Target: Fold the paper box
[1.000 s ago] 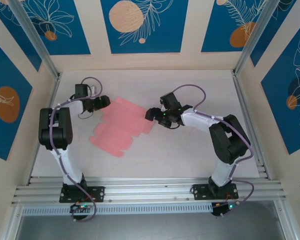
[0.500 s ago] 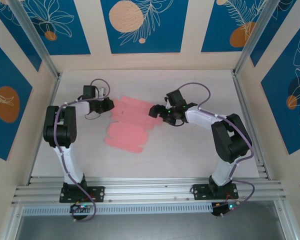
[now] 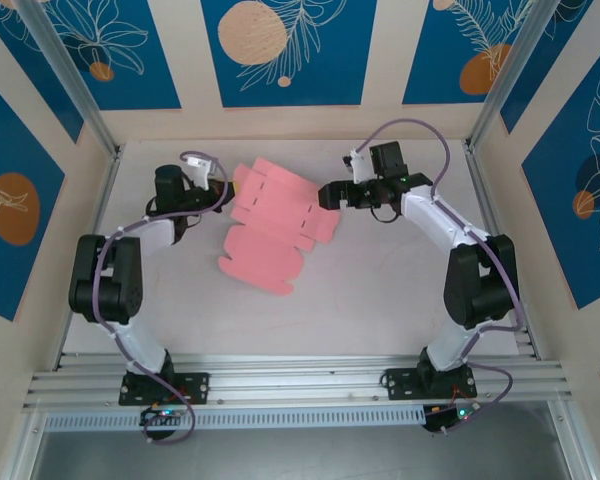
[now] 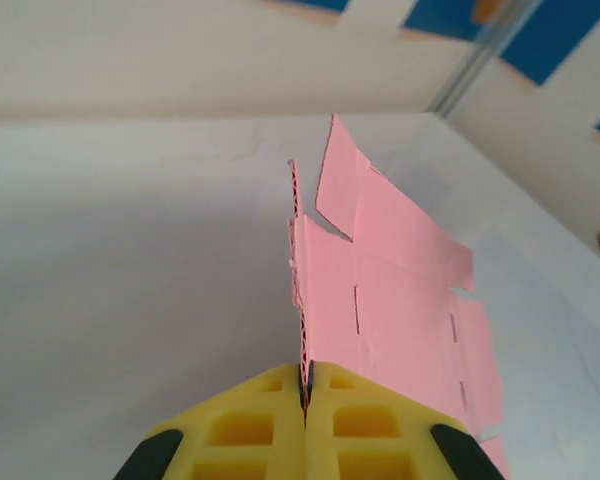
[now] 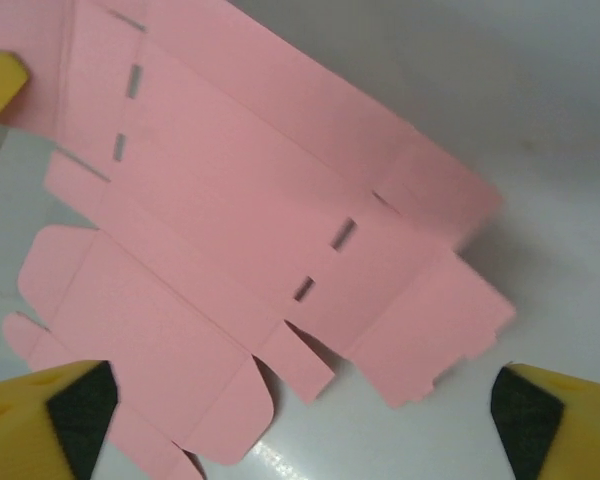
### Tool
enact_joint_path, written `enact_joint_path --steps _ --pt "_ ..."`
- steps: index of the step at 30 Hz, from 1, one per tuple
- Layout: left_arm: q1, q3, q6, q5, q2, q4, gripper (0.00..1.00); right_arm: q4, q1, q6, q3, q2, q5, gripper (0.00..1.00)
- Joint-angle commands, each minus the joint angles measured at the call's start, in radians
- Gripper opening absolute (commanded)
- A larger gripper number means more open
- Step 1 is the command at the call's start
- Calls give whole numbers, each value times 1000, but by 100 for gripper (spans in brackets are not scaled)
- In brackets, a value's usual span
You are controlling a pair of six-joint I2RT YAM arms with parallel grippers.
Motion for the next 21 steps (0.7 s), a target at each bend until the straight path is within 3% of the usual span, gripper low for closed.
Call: enact_joint_path --steps 1,8,13,21 --pt "-27 -15 131 142 -34 98 0 -76 6 -228 84 -12 -96 100" --pt "-41 -15 166 262 -53 113 0 -135 -5 -355 228 84 -116 99" --pt "-46 -21 175 259 -62 102 0 -225 2 -409 314 186 -154 90" --pt "-46 -52 128 200 -62 168 0 -170 1 -394 232 212 -217 84"
